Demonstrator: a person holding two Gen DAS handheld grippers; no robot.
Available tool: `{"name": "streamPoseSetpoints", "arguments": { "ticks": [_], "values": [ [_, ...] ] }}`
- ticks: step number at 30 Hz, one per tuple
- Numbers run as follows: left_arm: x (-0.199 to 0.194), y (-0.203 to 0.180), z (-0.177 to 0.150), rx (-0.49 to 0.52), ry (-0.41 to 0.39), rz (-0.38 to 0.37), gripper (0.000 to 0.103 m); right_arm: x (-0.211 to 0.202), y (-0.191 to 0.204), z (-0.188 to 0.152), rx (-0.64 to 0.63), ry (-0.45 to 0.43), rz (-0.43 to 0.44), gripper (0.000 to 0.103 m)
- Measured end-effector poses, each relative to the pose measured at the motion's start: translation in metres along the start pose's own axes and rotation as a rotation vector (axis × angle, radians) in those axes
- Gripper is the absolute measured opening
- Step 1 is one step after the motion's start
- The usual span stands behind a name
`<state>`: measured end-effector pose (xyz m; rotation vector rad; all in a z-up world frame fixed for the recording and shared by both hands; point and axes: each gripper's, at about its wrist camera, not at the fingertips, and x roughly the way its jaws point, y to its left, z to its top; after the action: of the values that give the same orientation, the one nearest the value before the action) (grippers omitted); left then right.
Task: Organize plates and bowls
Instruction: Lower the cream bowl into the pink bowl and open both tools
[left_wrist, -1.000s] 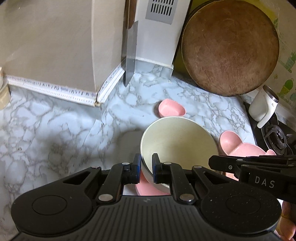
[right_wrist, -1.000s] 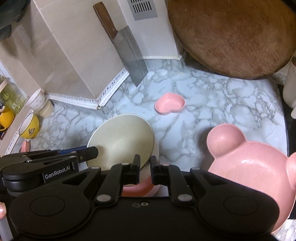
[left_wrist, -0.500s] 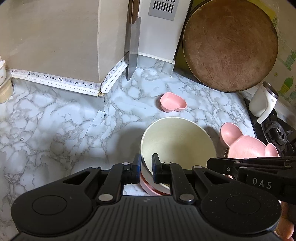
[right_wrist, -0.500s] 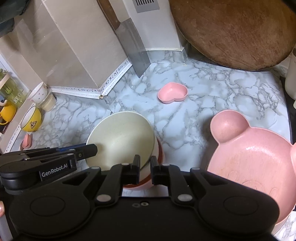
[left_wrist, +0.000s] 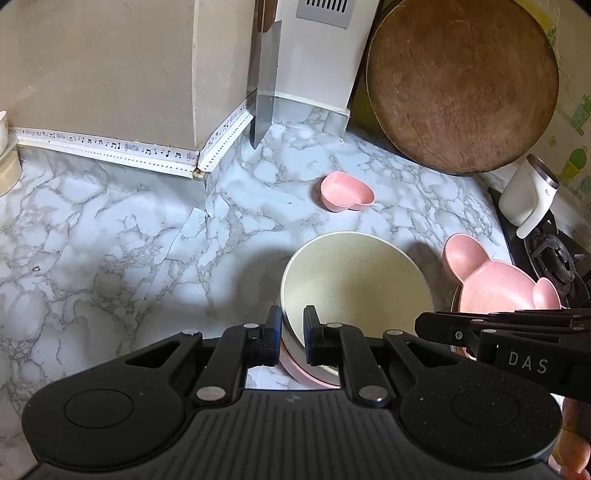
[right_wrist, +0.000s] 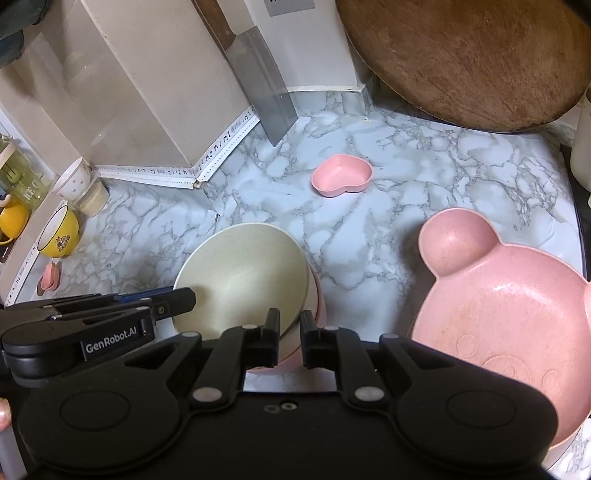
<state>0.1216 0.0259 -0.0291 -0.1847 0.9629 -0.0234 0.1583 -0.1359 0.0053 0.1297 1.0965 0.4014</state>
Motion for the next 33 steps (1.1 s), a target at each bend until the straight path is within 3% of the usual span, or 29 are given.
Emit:
{"name": "streamPoseSetpoints", "arguments": {
  "ticks": [19, 33],
  "values": [
    [0.000, 0.001, 0.000, 0.000, 0.016, -0.008, 0.011, -0.003, 0.006, 0.004, -0.029, 0.007, 0.000, 0.022],
    [-0.023, 0.000, 0.012, 0.043, -0.035, -0.023, 0.011, -0.023, 0.008, 0.018, -0.068, -0.040, 0.001, 0.032]
  ]
}}
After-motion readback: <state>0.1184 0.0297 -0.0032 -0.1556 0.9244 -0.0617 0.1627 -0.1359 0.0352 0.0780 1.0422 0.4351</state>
